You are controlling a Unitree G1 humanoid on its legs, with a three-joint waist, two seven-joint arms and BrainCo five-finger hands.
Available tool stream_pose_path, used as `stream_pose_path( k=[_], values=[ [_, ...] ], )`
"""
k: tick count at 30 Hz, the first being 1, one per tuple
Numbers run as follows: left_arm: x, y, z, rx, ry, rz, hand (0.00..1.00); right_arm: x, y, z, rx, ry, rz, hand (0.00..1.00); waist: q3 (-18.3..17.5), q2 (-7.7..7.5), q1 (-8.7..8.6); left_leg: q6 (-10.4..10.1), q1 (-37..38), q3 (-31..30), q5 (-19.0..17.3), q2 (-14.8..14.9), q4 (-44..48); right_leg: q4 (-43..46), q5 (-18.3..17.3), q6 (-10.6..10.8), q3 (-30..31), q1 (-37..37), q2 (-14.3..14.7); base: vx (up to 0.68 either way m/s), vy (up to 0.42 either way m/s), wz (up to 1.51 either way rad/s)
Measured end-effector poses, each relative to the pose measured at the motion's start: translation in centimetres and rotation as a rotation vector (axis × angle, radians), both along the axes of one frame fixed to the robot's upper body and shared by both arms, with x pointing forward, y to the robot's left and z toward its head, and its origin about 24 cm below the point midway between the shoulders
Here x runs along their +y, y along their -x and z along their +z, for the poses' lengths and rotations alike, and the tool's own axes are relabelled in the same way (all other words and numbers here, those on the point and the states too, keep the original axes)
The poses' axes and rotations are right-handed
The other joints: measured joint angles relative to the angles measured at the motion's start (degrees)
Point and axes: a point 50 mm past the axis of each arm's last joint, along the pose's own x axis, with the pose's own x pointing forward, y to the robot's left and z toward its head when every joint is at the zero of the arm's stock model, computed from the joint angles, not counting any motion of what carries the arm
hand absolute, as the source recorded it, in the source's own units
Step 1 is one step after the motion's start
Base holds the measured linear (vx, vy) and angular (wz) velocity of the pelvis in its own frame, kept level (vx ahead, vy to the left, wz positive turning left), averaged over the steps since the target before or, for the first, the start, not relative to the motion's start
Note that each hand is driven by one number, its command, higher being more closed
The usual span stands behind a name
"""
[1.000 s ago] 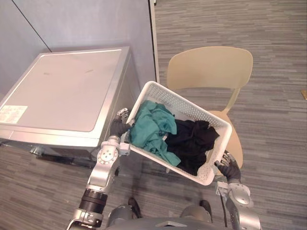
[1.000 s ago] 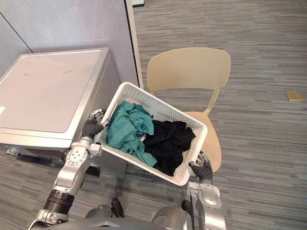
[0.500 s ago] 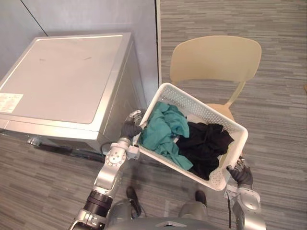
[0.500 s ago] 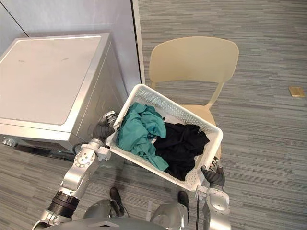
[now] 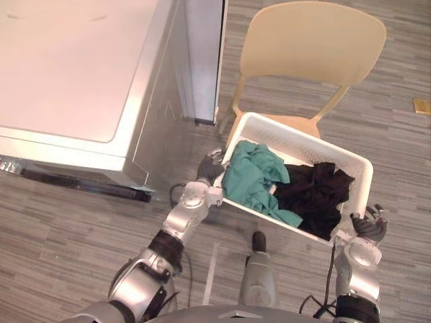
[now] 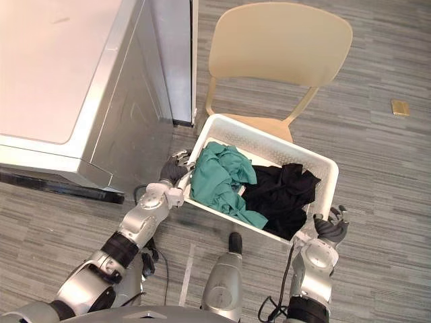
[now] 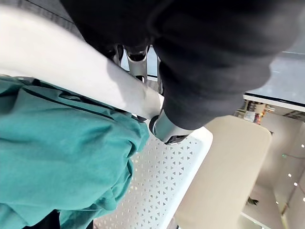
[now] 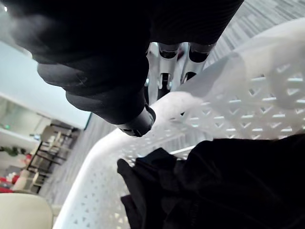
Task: Pick up the laundry basket with both hands and put the clothes into the washing machine.
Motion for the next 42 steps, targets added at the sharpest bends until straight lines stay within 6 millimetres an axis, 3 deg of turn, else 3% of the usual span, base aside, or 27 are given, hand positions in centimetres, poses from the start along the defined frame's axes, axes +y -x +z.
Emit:
stream_pose_path(
  k=[7, 13, 20, 25, 26, 27, 38, 42],
  values=[
    [-1.0, -3.3, 4.4, -0.067, 0.019, 0.065, 1.00, -1.0, -4.8, 5.3, -0.211, -0.008, -0.035, 1.00, 4.13, -0.77, 0.00, 0.08, -1.79, 0.04, 0.82, 0.56, 0.07, 0.67, 0.47, 0.06, -0.01, -2.02, 0.20, 0.00, -0.014, 0.01],
    [-0.3, -6.4, 10.5, -0.156, 0.089, 0.158, 1.00, -1.0, -10.7, 10.7, -0.366, -0.103, 0.001, 1.00, 6.24, -1.09, 0.24, 0.25, -5.51, 0.56, 1.47, 1.84, 1.13, -0.59, 2.30, 0.07, -0.47, -4.44, 1.03, 0.00, -0.012, 0.00],
    [0.6, -7.3, 13.3, -0.188, 0.194, 0.211, 1.00, -1.8, -13.5, 13.4, -0.481, -0.258, 0.085, 1.00, 7.99, -0.98, 1.19, 0.40, -8.29, 1.86, 1.37, 3.18, 3.11, -0.83, 2.88, 0.05, -2.06, -5.59, 1.32, 0.01, -0.033, 0.05],
    [1.3, -7.8, 12.6, -0.147, 0.201, 0.238, 1.00, -2.2, -14.4, 12.9, -0.453, -0.331, 0.148, 1.00, 9.06, -0.98, 1.73, 0.95, -10.14, 2.49, 1.00, 3.59, 4.22, 0.39, 2.86, 0.06, -2.27, -7.63, 1.33, 0.00, -0.023, 0.02],
    [1.4, -7.8, 12.3, -0.136, 0.197, 0.240, 1.00, -2.2, -14.5, 12.6, -0.439, -0.339, 0.152, 0.00, 9.10, -1.01, 2.01, 1.00, -10.65, 2.78, 0.97, 3.85, 4.83, 0.88, 2.85, 0.07, -2.31, -8.20, 1.33, 0.01, -0.031, -0.04],
    [1.4, -7.9, 12.3, -0.138, 0.196, 0.237, 0.00, -2.3, -14.5, 12.7, -0.441, -0.335, 0.162, 0.00, 9.20, -0.98, 2.00, 1.01, -10.82, 2.80, 0.97, 3.97, 5.16, 0.94, 2.84, 0.08, -2.38, -8.22, 1.35, 0.00, 0.000, 0.00],
    [0.7, -7.8, 12.2, -0.190, 0.098, 0.131, 0.00, -3.0, -14.8, 12.9, -0.327, -0.253, 0.255, 0.00, 9.23, -0.93, 2.42, 1.56, -11.00, 2.87, 0.65, 4.41, 5.57, 3.17, 1.30, -0.05, -3.84, -8.30, 1.35, -0.01, -0.022, 0.04],
    [0.2, -7.6, 11.4, -0.194, -0.023, 0.082, 0.00, -3.3, -14.6, 13.2, -0.340, -0.240, 0.253, 0.00, 9.21, -0.90, 3.26, 1.70, -10.23, 3.17, 0.77, 4.40, 5.42, 3.65, 1.31, -0.06, -3.80, -8.05, 1.27, 0.01, -0.006, -0.01]
  ],
)
